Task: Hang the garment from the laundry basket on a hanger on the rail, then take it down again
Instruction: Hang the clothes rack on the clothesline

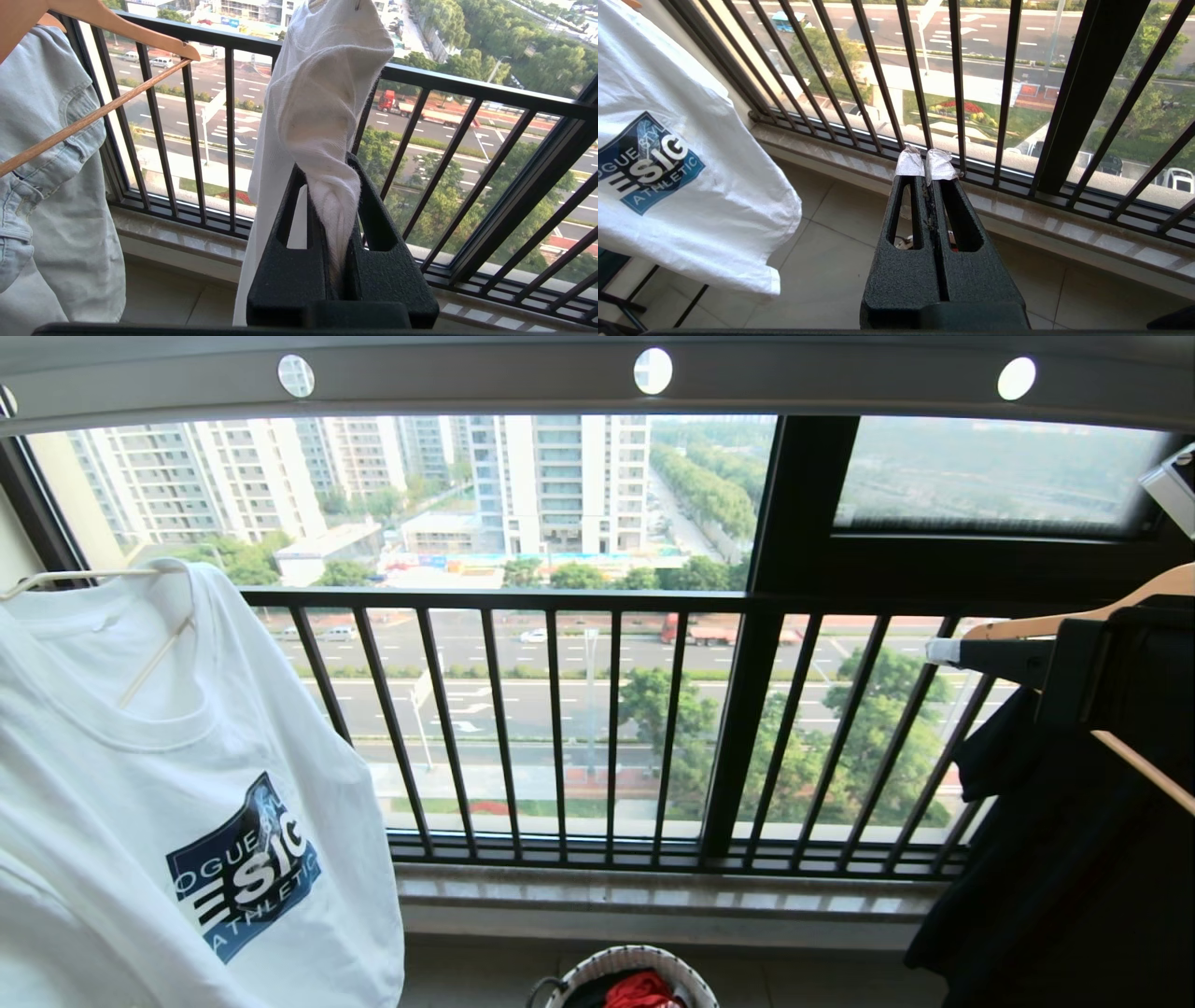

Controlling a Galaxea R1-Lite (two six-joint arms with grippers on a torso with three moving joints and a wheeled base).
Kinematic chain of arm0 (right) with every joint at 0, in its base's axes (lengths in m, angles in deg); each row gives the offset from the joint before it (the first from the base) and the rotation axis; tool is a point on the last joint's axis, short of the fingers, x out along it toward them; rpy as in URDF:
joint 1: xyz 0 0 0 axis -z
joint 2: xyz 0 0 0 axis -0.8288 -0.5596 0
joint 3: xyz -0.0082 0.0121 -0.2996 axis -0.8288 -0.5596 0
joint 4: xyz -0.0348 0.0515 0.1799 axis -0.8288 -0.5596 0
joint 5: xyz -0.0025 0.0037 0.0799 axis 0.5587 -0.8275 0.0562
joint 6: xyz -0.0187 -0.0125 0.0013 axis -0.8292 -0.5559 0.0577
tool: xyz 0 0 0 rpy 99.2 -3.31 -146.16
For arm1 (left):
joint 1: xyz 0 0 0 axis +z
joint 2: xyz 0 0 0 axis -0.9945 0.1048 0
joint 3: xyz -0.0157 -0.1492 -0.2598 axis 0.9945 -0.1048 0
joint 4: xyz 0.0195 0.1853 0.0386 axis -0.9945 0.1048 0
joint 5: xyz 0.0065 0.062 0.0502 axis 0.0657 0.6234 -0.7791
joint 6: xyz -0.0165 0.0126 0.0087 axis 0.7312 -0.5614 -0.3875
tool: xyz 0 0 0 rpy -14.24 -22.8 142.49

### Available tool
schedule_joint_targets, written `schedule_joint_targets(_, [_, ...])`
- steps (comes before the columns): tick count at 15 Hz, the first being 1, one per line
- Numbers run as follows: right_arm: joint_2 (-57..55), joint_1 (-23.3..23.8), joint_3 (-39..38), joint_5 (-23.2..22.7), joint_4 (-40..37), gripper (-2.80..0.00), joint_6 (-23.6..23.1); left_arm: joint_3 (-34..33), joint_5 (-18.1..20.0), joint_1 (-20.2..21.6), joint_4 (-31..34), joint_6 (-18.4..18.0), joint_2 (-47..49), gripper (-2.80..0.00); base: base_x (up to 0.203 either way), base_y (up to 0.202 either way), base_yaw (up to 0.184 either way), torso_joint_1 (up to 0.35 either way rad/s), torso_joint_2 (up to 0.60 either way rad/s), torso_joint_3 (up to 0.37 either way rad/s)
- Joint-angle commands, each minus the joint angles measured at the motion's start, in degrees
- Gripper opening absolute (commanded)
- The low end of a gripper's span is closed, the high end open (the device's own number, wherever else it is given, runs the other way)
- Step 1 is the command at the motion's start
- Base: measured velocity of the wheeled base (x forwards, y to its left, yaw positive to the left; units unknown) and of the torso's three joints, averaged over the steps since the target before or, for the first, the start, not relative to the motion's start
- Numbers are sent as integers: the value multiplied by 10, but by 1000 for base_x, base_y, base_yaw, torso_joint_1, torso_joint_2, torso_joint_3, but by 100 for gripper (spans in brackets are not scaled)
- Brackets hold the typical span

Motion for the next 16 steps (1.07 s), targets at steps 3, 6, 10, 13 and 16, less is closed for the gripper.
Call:
schedule_joint_targets(3, [-2, 0, 1, -1, 1, -280, 0, 9, 4, 1, -1, 0, 23, -280, 0, 0, 0, 0, 0, 0])
schedule_joint_targets(6, [-9, 3, 0, -1, 6, -280, 0, 18, -3, 2, -4, 1, 24, -280, 0, 0, 0, 0, 0, 0])
schedule_joint_targets(10, [-11, 2, -3, -1, 6, -280, -13, -3, -51, 6, -1, 6, -17, -280, 0, 0, 0, 0, 0, 0])
schedule_joint_targets(13, [-11, 3, -3, -1, 6, -280, -14, -1, -53, 12, -2, 5, -4, -280, 0, 0, 0, 0, 0, 0])
schedule_joint_targets(16, [-13, 3, -3, -1, 6, -280, -14, 0, -54, 31, -4, 8, 22, -280, 0, 0, 0, 0, 0, 0])
